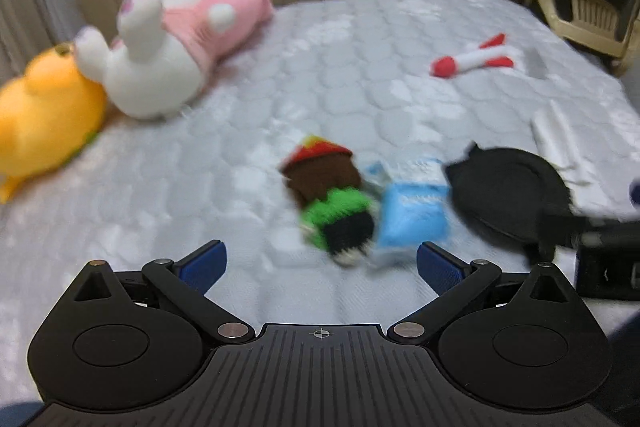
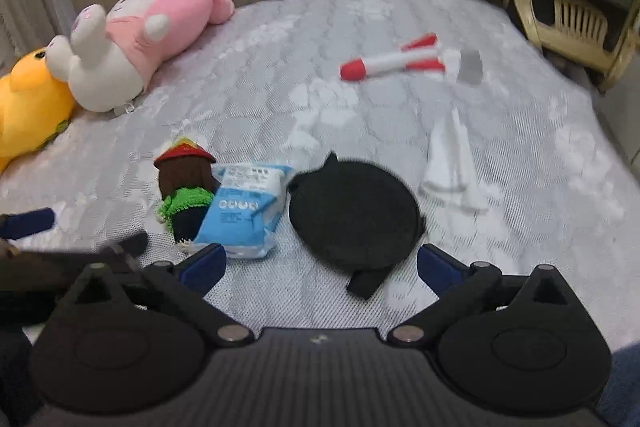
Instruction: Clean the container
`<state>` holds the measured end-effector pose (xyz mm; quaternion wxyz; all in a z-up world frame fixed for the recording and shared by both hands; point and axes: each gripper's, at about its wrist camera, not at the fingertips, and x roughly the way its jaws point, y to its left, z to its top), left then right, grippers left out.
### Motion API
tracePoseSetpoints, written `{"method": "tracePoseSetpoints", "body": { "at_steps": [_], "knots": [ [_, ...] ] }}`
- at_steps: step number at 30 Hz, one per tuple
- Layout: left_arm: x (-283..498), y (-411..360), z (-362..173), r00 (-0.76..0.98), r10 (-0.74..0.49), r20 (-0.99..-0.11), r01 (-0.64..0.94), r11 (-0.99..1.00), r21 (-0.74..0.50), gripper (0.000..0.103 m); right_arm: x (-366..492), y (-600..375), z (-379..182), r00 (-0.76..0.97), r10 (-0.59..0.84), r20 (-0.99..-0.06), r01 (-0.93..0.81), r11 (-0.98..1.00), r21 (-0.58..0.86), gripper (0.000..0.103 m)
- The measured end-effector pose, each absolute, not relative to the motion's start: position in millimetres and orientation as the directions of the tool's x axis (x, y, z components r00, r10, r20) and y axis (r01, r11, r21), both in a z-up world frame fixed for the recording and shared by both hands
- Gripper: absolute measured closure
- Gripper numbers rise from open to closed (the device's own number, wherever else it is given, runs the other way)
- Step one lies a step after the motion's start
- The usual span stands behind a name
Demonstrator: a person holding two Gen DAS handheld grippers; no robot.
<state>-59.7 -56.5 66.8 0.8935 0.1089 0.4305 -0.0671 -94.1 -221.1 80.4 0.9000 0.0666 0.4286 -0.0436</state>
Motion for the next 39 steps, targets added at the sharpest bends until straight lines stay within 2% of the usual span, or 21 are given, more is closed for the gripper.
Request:
{"method": "tracePoseSetpoints", "body": {
  "at_steps": [4, 9, 14, 25, 39],
  "knots": [
    [-60.4, -42.8, 58.4, 0.546, -0.111, -0.83, 0.205, 0.979, 0.003, 0.0, -94.4, -219.3, 77.9, 0.614, -0.046, -0.788, 0.132, 0.99, 0.045, 0.0],
    [-62.4, -42.9, 51.0, 0.529, -0.048, -0.847, 0.167, 0.985, 0.048, 0.0, -92.8, -218.3, 67.4, 0.582, -0.064, -0.81, 0.13, 0.991, 0.015, 0.001],
    [-60.2, -41.2, 47.5, 0.507, -0.07, -0.859, 0.167, 0.986, 0.019, 0.0, -89.6, -220.5, 61.9, 0.554, -0.035, -0.832, 0.126, 0.991, 0.042, 0.0],
    [-73.0, -68.7, 46.1, 0.53, -0.09, -0.843, 0.305, 0.948, 0.091, 0.0, -85.7, -230.2, 53.7, 0.517, -0.047, -0.855, 0.168, 0.985, 0.047, 0.0],
    [-66.9, -58.5, 46.8, 0.503, -0.096, -0.859, 0.249, 0.968, 0.038, 0.0, -84.5, -236.0, 55.2, 0.518, -0.034, -0.855, 0.141, 0.989, 0.047, 0.0]
  ]
}}
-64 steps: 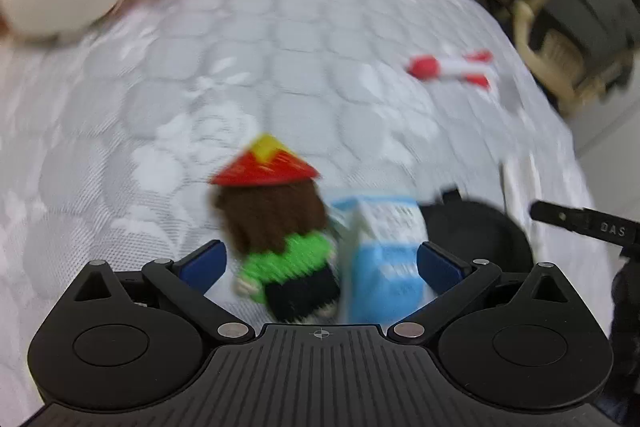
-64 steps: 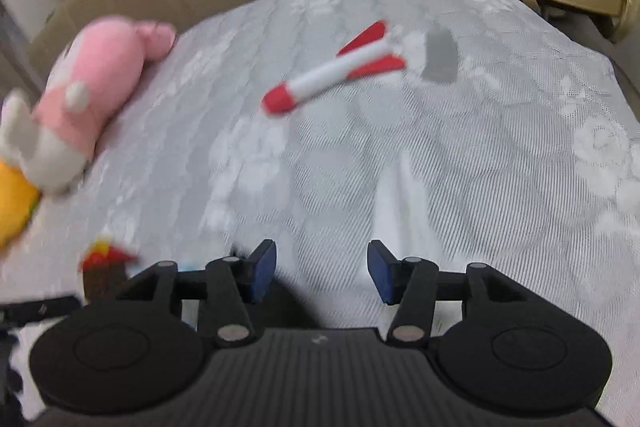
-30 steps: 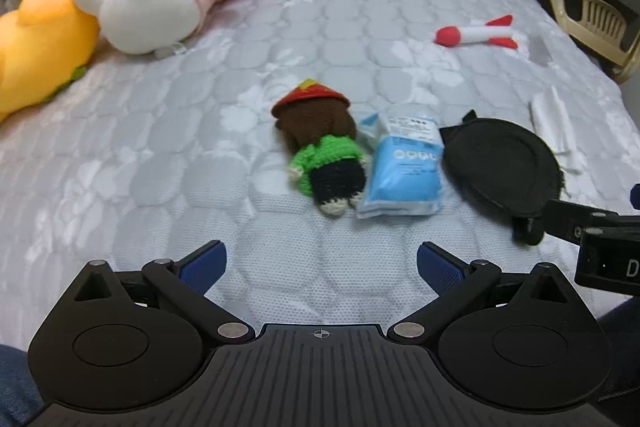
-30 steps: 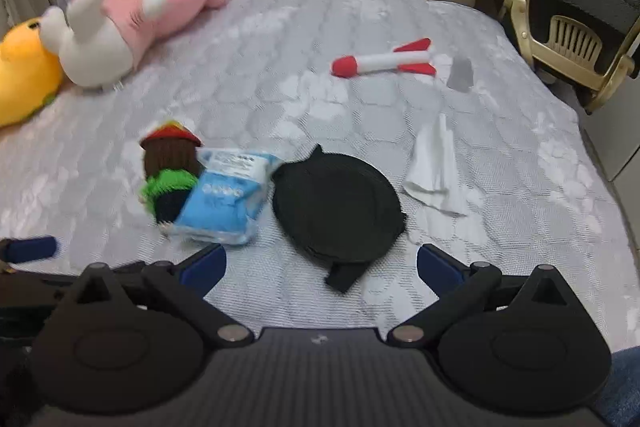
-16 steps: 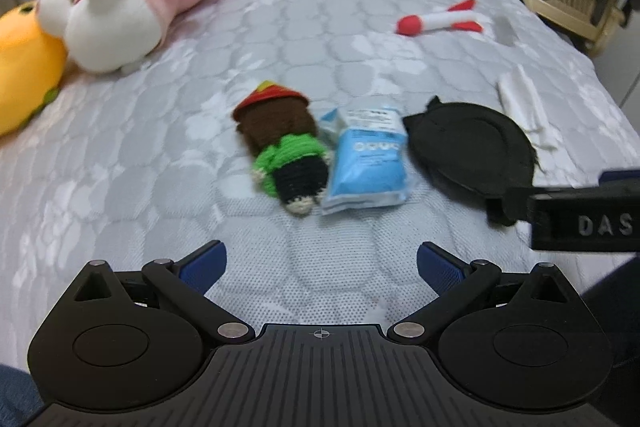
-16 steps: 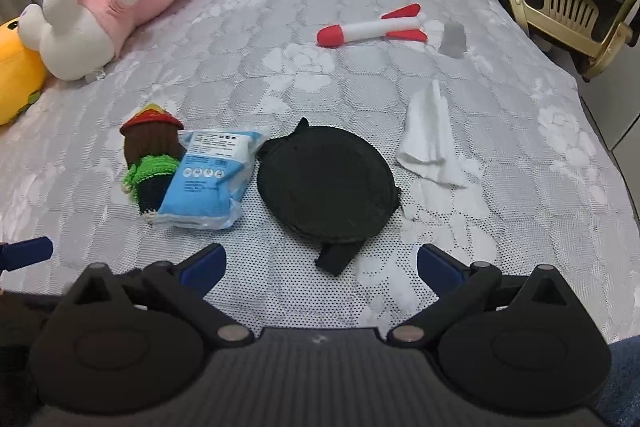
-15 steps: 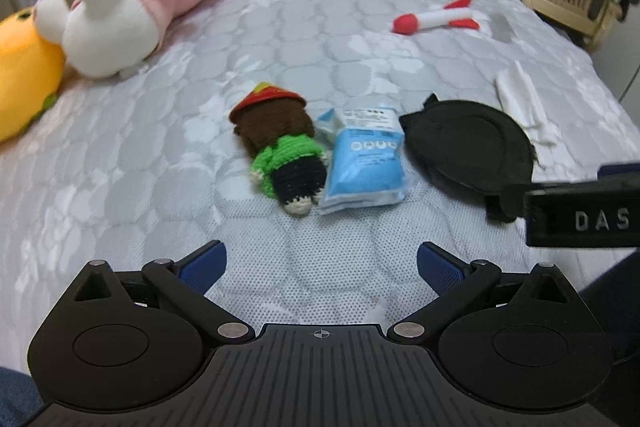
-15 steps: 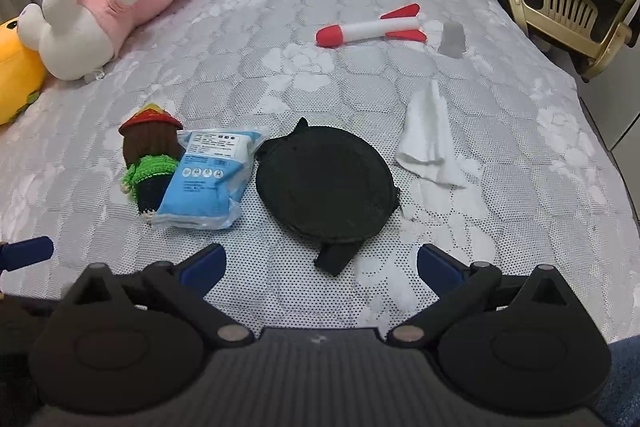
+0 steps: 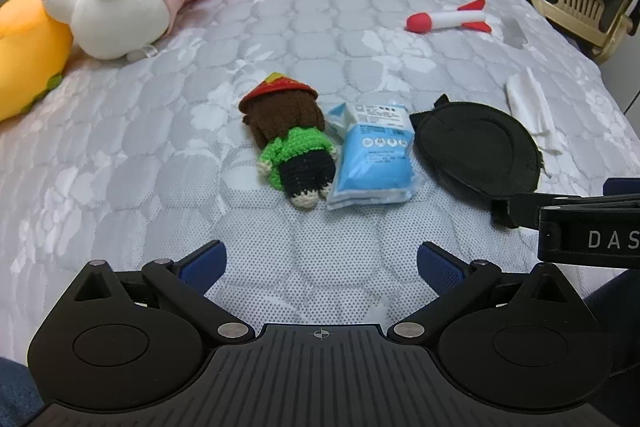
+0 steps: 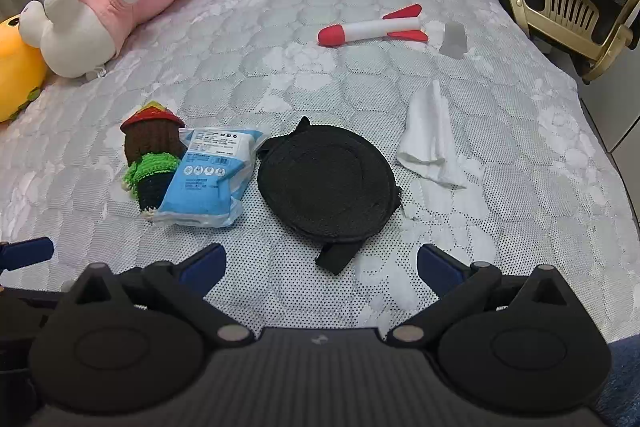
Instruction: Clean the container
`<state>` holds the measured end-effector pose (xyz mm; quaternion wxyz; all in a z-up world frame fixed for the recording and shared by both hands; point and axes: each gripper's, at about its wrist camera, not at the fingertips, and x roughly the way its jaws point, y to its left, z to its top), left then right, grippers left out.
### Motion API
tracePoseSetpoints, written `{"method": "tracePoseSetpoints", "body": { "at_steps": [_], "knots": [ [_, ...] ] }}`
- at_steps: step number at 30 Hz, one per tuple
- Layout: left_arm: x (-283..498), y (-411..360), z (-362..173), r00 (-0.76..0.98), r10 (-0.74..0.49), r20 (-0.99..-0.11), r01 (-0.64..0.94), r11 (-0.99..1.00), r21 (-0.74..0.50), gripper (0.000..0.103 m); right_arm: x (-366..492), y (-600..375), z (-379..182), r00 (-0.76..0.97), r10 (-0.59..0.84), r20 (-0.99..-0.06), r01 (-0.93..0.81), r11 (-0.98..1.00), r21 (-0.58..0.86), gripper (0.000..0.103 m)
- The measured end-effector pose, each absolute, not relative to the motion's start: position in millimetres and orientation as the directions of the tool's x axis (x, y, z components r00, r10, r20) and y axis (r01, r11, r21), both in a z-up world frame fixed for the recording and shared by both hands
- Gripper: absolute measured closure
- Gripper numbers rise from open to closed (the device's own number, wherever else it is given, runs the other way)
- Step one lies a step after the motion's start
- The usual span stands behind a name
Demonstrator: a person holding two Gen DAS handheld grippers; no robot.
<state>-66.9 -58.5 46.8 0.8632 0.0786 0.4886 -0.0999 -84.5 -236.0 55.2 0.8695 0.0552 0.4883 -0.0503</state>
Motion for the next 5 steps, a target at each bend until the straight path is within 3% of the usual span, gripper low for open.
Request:
{"method": "tracePoseSetpoints", "body": {
  "at_steps": [5],
  "knots": [
    [-72.0, -59.4, 50.3, 0.543, -0.099, -0.834, 0.256, 0.965, 0.052, 0.0, -84.8, -234.4, 55.8, 0.518, -0.034, -0.855, 0.141, 0.989, 0.046, 0.0]
  ]
}}
